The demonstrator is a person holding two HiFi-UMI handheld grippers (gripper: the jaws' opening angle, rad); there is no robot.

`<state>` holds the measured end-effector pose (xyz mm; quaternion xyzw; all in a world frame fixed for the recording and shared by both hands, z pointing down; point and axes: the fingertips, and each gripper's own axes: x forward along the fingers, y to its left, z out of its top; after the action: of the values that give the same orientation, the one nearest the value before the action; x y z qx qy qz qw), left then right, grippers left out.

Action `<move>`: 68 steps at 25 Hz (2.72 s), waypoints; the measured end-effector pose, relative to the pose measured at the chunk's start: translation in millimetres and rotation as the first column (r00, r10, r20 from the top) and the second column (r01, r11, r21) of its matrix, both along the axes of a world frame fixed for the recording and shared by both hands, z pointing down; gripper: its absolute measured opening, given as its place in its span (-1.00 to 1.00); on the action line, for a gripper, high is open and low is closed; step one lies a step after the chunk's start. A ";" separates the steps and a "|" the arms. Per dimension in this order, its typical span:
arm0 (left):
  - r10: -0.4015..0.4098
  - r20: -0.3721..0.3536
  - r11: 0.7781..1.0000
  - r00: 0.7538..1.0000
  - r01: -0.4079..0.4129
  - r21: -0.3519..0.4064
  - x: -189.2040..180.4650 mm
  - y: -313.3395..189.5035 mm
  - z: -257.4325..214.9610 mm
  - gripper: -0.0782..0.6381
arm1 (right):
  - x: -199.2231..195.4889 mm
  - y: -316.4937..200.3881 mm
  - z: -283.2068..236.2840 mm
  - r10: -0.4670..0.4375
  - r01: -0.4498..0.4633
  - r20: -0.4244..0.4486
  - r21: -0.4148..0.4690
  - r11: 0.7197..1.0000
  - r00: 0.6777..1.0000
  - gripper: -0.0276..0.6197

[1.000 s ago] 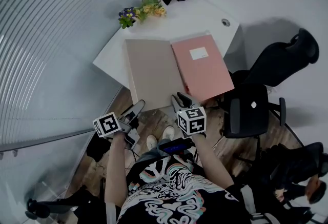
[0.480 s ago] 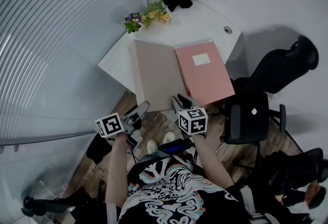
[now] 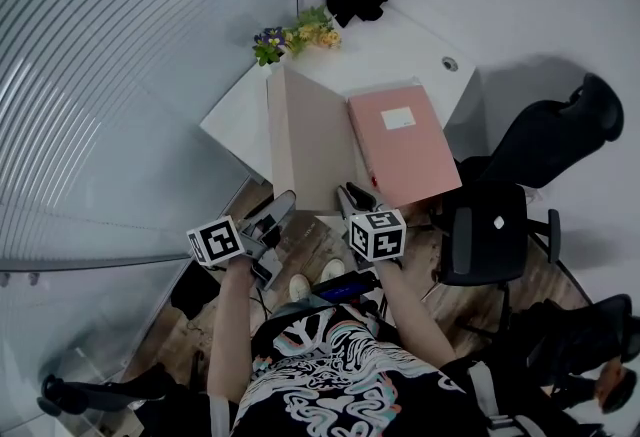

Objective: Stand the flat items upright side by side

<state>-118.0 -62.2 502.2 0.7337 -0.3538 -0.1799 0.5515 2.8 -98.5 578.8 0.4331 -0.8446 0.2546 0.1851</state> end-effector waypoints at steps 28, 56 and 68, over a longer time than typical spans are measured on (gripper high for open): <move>0.012 -0.070 0.996 0.997 -0.006 0.084 8.9 -4.1 -21.8 -0.11 | -2.2 -4.5 9.0 0.025 -0.021 0.035 -0.100 0.995 0.999 -0.74; -0.005 -0.200 0.997 0.980 0.021 0.079 14.4 -9.7 -21.2 0.09 | -19.8 -27.8 -38.0 -0.013 0.032 0.205 -0.089 0.996 0.979 -0.49; -0.173 -0.311 0.976 0.935 0.204 0.071 -16.6 -5.9 -12.2 0.10 | -26.0 -11.0 -58.1 -0.059 0.110 0.348 -0.128 0.986 0.936 -0.43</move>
<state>-134.6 -68.0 490.1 0.6872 -0.3242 -0.3602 0.5412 -23.3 -109.5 520.7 0.3307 -0.8610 0.3786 0.0772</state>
